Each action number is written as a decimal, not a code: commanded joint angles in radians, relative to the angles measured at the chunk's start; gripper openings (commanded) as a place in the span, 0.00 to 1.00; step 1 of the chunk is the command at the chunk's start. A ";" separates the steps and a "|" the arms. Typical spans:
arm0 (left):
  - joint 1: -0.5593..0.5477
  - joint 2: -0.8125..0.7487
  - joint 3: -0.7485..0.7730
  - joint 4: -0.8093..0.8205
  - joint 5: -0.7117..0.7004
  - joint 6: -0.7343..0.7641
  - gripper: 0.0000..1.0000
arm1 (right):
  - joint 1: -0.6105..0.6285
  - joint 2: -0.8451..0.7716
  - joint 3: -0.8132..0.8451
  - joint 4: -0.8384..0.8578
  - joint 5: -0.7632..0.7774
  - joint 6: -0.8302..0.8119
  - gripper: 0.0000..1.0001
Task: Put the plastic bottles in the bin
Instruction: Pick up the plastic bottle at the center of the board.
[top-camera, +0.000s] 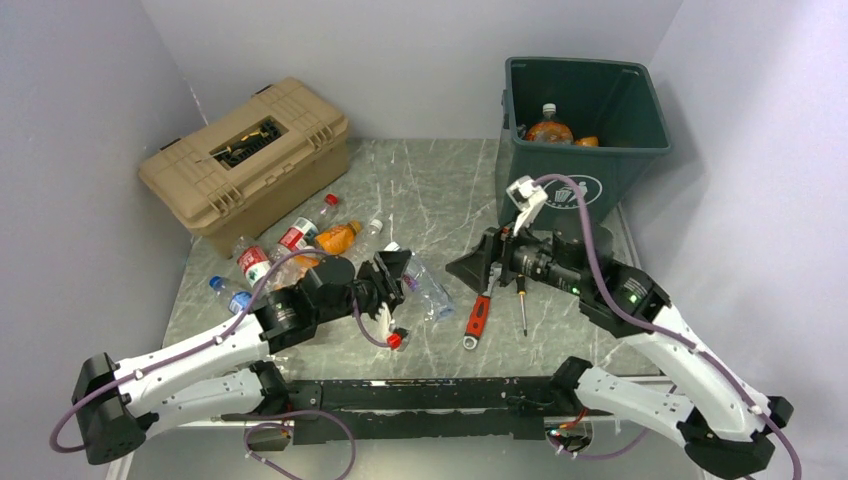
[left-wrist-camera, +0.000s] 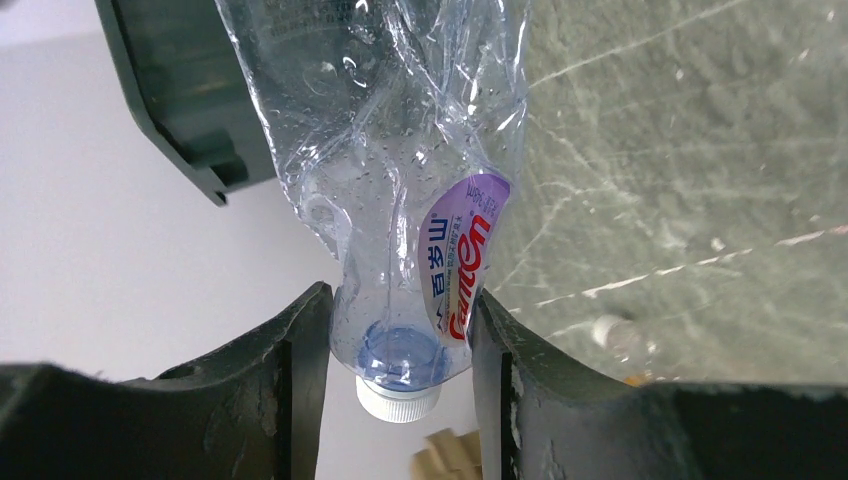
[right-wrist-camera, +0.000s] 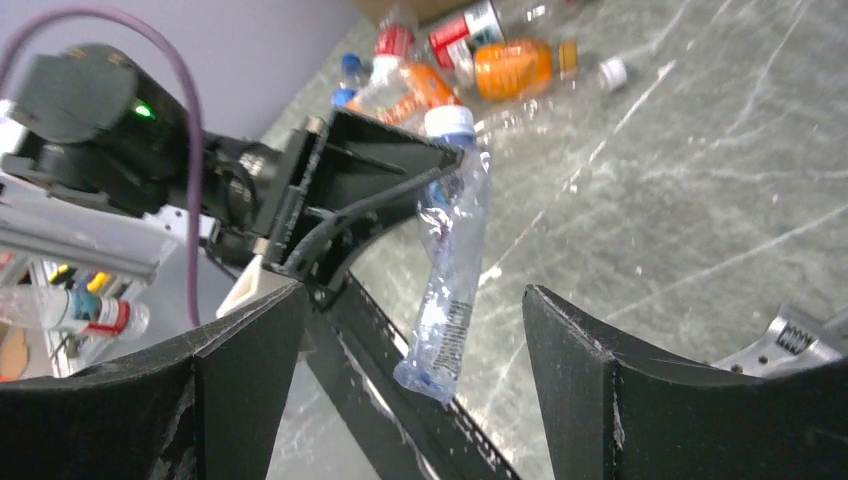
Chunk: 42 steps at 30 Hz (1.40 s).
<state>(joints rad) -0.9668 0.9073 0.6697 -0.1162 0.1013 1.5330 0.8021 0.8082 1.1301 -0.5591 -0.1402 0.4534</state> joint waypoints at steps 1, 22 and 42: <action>-0.023 -0.009 0.070 -0.028 -0.048 0.244 0.00 | -0.050 0.028 0.002 -0.047 -0.166 -0.035 0.83; -0.046 -0.017 0.095 -0.114 -0.069 0.291 0.00 | -0.118 0.257 -0.180 0.254 -0.544 0.101 0.83; -0.048 -0.027 0.078 -0.018 -0.045 0.206 0.00 | 0.022 0.356 -0.218 0.317 -0.329 0.121 0.18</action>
<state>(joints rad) -1.0077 0.8993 0.7361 -0.2806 0.0158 1.7943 0.7963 1.1656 0.9077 -0.3092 -0.4915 0.5724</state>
